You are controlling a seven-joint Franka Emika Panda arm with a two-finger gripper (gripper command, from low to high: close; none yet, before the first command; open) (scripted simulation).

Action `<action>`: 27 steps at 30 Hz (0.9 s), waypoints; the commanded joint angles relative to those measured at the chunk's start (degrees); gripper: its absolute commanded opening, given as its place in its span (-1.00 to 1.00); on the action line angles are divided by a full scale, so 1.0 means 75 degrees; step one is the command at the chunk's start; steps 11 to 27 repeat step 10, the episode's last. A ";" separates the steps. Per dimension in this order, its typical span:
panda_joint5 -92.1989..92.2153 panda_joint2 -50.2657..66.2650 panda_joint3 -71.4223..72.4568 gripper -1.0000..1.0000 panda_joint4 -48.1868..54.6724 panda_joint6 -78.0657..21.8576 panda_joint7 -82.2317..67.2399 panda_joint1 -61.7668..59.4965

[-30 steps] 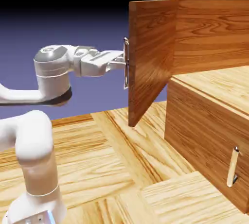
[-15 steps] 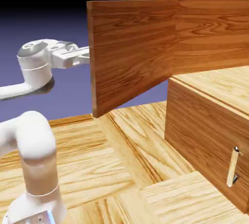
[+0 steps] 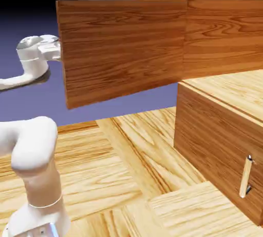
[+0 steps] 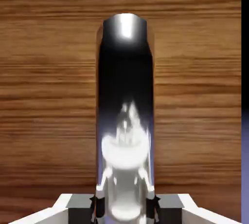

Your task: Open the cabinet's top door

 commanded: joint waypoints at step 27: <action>0.0419 0.0028 0.0887 -1.00 0.2769 -0.1954 -0.0471 -0.2148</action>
